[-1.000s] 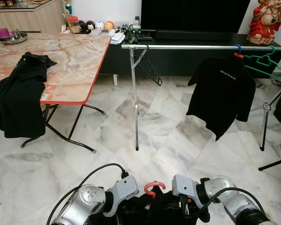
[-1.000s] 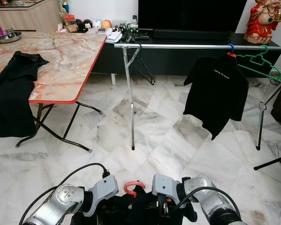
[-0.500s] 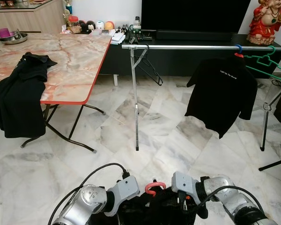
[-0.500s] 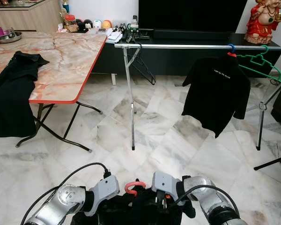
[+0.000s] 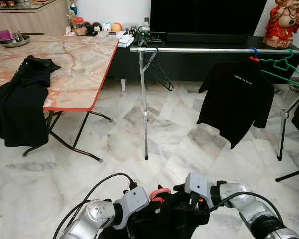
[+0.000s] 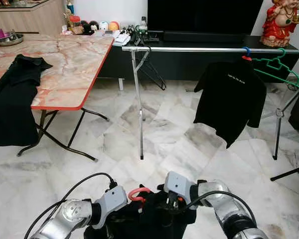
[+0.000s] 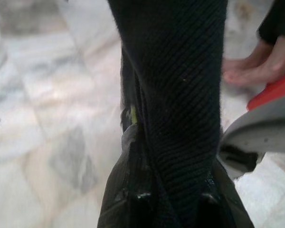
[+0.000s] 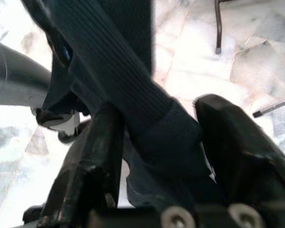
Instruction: Hang hanger
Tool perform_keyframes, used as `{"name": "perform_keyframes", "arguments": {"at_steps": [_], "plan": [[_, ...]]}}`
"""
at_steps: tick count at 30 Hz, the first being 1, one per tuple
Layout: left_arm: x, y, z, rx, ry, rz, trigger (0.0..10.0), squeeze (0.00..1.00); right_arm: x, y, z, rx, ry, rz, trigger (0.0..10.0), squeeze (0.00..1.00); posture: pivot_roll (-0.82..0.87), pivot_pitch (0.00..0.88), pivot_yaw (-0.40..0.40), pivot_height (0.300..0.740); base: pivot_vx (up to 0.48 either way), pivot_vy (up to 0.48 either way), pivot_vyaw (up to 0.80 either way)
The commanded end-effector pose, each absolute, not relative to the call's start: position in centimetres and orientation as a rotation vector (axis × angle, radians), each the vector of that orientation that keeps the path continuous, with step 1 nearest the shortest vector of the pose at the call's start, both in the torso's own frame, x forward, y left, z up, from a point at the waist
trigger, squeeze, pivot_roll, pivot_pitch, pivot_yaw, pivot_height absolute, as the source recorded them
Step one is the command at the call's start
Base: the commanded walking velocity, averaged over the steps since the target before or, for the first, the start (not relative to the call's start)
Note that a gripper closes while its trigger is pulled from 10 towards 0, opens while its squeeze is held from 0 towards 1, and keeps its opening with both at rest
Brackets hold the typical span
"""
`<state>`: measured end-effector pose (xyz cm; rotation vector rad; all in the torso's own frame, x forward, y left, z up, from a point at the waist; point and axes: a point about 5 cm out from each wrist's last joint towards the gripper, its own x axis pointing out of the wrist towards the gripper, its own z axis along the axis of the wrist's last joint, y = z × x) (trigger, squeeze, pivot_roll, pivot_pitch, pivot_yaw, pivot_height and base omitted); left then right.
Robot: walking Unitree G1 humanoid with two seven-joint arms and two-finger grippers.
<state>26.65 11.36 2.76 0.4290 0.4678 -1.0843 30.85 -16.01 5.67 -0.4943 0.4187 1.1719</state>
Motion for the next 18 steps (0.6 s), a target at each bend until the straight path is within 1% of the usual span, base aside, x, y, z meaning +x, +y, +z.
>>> {"name": "perform_keyframes", "arguments": {"at_steps": [1,6,12,14,15,17,18], "plan": [[26.5,12.0,2.3,0.444,0.487,-1.056,0.0,0.0,31.6,-16.6,6.7,-0.492,0.374,1.135,10.0,1.0,0.11,0.043,-0.05,0.74,0.0,0.0,0.0],[26.6,12.0,2.3,0.436,0.477,-1.049,0.0,0.0,31.2,-16.6,6.4,-0.478,0.396,1.166,10.0,1.0,0.11,0.046,-0.049,0.74,0.0,0.0,0.0],[26.9,12.0,2.2,0.438,0.464,-1.02,0.0,0.0,31.1,-16.5,6.3,-0.471,0.387,1.145,10.0,1.0,0.11,0.055,-0.05,0.74,0.0,0.0,0.0],[27.3,12.3,2.2,0.455,0.453,-0.966,0.0,0.0,31.6,-16.7,6.5,-0.478,0.359,1.072,10.0,1.0,0.11,0.06,-0.051,0.74,0.0,0.0,0.0],[27.8,12.7,2.2,0.481,0.433,-0.888,0.0,0.0,32.3,-17.1,6.8,-0.479,0.339,0.97,10.0,1.0,0.11,0.062,-0.053,0.74,0.0,0.0,0.0],[28.0,12.8,2.2,0.487,0.428,-0.872,0.0,0.0,32.4,-17.2,6.8,-0.478,0.336,0.949,10.0,1.0,0.11,0.062,-0.053,0.74,0.0,0.0,0.0],[28.5,13.3,2.3,0.5,0.414,-0.786,0.0,0.0,32.7,-17.7,6.9,-0.478,0.329,0.863,10.0,0.76,0.11,0.064,-0.054,0.74,0.0,0.0,0.0]]}}
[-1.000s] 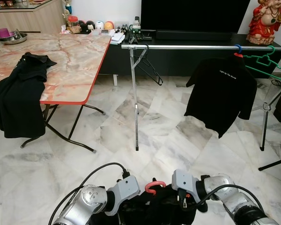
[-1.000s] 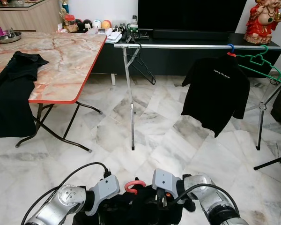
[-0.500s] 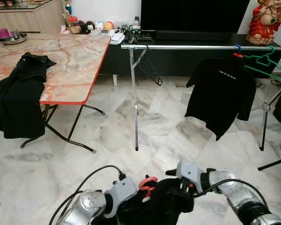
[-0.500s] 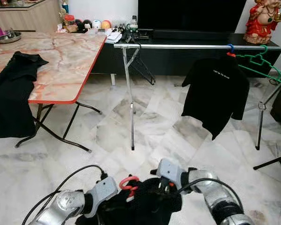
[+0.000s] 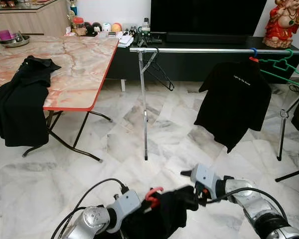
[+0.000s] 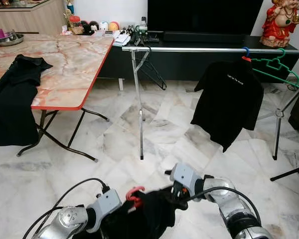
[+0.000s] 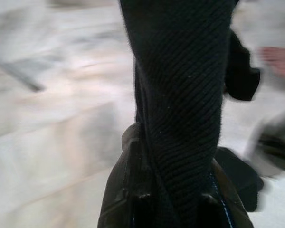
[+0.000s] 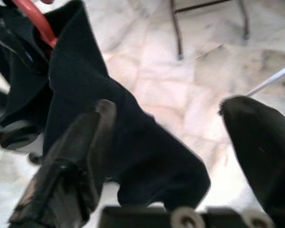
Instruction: Hang hanger
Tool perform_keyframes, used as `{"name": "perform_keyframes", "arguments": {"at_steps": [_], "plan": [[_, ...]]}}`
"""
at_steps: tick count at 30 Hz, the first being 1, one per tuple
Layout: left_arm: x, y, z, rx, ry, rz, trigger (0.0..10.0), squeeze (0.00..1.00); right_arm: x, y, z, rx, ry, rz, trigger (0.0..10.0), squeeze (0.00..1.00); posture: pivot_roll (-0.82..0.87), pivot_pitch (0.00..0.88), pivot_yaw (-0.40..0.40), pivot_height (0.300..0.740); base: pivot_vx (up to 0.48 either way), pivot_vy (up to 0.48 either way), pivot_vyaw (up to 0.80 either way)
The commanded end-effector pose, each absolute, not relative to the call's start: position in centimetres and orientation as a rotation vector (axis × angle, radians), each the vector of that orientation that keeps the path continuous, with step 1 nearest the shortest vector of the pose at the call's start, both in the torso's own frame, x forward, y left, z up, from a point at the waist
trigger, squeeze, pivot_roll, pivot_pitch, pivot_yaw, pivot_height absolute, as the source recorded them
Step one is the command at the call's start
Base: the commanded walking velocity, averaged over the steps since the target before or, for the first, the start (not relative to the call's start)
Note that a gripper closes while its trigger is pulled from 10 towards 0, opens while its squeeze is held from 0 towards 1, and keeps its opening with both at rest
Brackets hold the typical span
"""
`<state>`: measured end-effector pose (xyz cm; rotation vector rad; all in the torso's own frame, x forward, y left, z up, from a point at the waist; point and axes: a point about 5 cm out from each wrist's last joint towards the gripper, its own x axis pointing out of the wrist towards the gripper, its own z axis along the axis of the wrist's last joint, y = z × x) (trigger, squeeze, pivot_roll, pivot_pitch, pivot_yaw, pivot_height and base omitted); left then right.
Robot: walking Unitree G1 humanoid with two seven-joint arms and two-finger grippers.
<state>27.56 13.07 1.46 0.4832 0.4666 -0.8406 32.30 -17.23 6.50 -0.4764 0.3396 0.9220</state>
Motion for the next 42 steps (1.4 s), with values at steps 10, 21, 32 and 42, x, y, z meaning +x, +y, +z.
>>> {"name": "perform_keyframes", "arguments": {"at_steps": [10,21,32,42], "plan": [[28.6,18.6,2.8,0.272,0.317,-0.285,10.0,0.0,28.1,-23.5,-0.1,-0.117,0.554,0.06,10.0,0.0,0.09,0.087,-0.027,0.74,0.0,0.0,0.0],[25.3,19.4,2.8,0.213,0.255,-0.217,10.0,0.0,20.8,-22.7,-6.2,-0.025,0.829,-0.16,10.0,0.0,0.1,0.077,-0.013,0.74,0.0,0.0,0.0],[22.6,20.7,2.3,0.147,0.292,-0.081,10.0,0.0,16.5,-22.6,-8.5,-0.068,0.962,-0.156,10.0,0.0,0.12,0.073,-0.01,0.74,0.0,0.0,0.0],[20.7,22.3,2.3,0.069,0.333,-0.022,10.0,0.0,16.0,-23.8,-8.3,-0.066,0.956,-0.14,10.0,0.0,0.16,0.057,-0.034,0.74,0.0,0.0,0.0]]}}
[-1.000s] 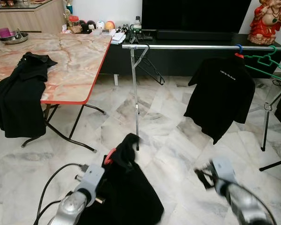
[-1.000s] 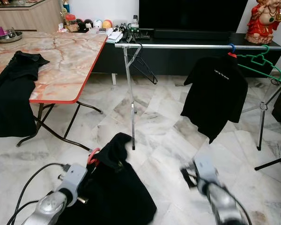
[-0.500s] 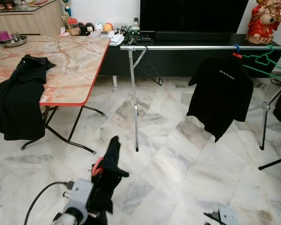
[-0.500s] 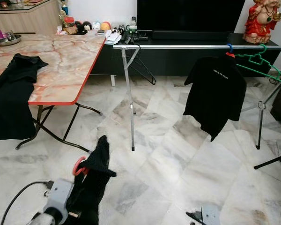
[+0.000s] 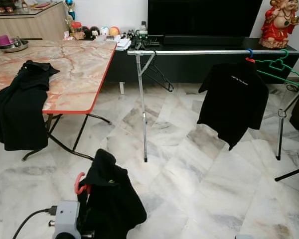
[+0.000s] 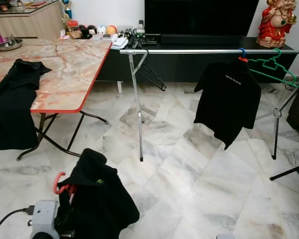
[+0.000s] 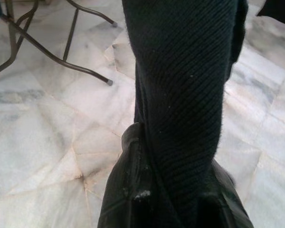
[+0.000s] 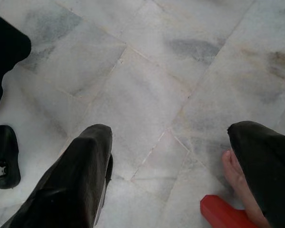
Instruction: Hang hanger
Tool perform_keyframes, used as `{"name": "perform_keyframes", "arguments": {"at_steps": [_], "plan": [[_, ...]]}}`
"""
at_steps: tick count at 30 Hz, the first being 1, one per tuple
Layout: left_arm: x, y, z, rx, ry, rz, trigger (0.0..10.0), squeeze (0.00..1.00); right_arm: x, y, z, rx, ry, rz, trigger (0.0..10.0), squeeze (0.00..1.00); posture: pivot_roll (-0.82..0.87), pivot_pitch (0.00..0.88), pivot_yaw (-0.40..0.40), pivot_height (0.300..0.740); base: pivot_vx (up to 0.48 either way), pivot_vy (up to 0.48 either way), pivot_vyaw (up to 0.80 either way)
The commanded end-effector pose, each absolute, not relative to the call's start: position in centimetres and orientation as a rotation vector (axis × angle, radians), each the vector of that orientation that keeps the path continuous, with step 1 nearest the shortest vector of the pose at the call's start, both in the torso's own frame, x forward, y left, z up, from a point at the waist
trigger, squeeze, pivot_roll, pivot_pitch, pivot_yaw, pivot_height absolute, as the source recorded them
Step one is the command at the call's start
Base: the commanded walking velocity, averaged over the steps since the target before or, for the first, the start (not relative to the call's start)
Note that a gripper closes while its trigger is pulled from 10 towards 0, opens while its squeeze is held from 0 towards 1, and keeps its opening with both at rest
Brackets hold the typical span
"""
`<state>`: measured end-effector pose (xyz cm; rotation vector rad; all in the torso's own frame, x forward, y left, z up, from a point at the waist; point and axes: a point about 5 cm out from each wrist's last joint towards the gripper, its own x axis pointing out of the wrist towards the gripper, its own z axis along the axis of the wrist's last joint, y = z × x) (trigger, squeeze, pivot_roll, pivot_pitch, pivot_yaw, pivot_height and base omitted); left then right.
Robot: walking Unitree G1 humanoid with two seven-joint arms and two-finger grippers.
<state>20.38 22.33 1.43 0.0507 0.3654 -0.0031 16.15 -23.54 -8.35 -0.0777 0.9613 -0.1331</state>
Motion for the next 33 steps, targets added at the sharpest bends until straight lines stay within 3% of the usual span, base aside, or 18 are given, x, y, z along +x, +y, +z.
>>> {"name": "perform_keyframes", "arguments": {"at_steps": [1,12,24,33], "plan": [[20.8,22.2,2.3,0.068,0.333,-0.02,10.0,0.0,16.2,-23.9,-8.2,-0.062,0.95,-0.14,10.0,0.0,0.15,0.053,-0.035,0.74,0.0,0.0,0.0],[21.5,19.7,2.7,0.071,0.302,-0.063,10.0,0.0,16.5,-23.6,-8.2,-0.082,0.952,-0.118,10.0,0.0,0.14,0.033,-0.037,0.74,0.0,0.0,0.0],[21.7,19.7,2.6,0.063,0.313,-0.058,10.0,0.0,16.3,-23.4,-8.3,-0.095,0.965,-0.099,10.0,0.0,0.14,0.013,-0.027,0.74,0.0,0.0,0.0],[21.7,19.9,2.5,0.05,0.318,-0.061,10.0,0.0,16.0,-23.1,-8.5,-0.092,0.977,-0.074,10.0,0.0,0.13,0.0,-0.023,0.74,0.257,0.0,0.0]]}}
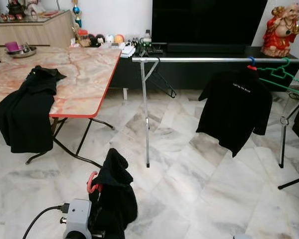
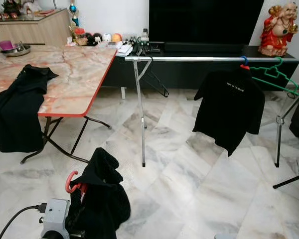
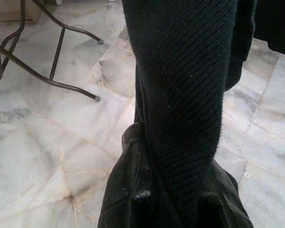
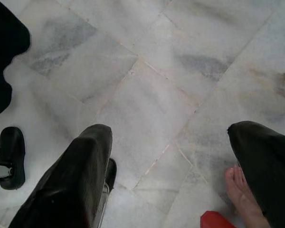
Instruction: Hang hanger
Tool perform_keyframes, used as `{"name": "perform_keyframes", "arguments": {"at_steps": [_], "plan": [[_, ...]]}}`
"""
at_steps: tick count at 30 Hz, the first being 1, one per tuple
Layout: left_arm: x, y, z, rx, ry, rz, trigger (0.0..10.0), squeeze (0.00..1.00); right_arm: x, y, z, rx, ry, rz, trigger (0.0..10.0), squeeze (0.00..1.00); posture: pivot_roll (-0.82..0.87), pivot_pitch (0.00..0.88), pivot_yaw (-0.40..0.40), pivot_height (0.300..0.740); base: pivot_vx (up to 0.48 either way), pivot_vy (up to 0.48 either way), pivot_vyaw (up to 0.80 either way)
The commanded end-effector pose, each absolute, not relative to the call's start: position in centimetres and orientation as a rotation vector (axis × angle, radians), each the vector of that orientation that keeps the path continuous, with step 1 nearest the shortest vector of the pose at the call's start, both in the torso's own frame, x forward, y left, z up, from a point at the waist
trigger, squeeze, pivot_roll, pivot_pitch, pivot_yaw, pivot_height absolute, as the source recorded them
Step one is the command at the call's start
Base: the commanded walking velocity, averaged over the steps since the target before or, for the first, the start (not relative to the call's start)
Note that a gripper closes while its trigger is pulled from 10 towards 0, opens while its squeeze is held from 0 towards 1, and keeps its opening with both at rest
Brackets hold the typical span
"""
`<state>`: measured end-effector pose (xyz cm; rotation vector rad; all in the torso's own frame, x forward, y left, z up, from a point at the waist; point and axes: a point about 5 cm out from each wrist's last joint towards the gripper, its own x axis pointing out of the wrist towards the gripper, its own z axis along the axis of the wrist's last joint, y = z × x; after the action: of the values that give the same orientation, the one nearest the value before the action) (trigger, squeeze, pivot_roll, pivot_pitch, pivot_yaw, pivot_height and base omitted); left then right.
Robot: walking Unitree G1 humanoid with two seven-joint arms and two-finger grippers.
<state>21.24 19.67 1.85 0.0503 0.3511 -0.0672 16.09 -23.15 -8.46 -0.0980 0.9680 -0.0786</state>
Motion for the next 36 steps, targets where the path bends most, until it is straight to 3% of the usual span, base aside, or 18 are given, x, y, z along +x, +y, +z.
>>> {"name": "perform_keyframes", "arguments": {"at_steps": [1,36], "plan": [[21.71,19.83,2.59,0.05,0.314,-0.069,10.0,0.0,15.89,-23.03,-8.59,-0.09,0.982,-0.071,10.0,0.0,0.13,0.0,-0.023,0.74,0.281,0.0,0.0],[21.77,19.06,2.53,0.035,0.318,-0.108,10.0,0.0,15.89,-22.6,-8.71,-0.078,0.992,-0.057,10.0,0.0,0.14,0.009,-0.02,0.74,0.3,0.0,0.0]]}}
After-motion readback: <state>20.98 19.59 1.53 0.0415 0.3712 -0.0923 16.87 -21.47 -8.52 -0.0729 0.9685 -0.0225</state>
